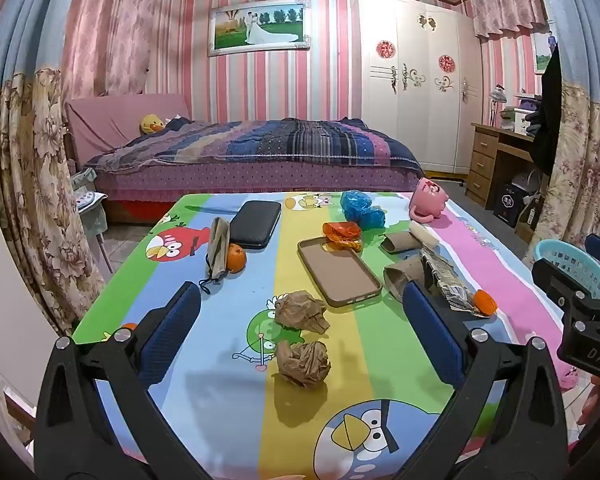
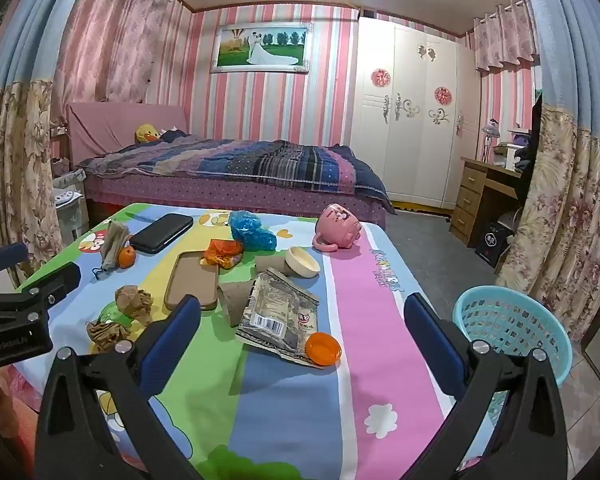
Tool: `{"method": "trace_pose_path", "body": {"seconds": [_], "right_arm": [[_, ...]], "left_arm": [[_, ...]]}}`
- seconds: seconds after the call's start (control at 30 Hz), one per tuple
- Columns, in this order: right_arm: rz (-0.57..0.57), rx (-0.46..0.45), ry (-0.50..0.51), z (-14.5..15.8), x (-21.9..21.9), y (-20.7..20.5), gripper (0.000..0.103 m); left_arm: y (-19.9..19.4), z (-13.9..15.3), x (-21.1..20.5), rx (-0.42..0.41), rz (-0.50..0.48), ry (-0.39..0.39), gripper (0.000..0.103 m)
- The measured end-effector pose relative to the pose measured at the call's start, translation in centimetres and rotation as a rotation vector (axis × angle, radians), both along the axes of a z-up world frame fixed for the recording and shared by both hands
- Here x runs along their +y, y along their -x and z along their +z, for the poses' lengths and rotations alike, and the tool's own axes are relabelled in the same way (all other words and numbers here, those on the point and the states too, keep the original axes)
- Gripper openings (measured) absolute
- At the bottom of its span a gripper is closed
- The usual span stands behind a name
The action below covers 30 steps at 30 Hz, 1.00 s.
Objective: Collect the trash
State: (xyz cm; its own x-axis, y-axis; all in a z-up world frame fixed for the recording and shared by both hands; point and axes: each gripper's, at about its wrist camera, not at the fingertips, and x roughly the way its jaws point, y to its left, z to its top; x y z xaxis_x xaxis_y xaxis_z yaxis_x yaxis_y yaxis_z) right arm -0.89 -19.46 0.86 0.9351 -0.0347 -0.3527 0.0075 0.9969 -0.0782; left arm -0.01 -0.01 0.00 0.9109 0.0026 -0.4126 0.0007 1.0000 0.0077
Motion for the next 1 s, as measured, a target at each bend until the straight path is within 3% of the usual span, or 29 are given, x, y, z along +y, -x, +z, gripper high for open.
{"method": "trace_pose_path", "body": {"seconds": [1.0], "right_arm": [[-0.002,-0.002,0.007,0.02,-0.02,0.04,0.099]], "left_arm": [[0.06,0.08,-0.06,0.001,-0.005,-0.004,0.098]]}}
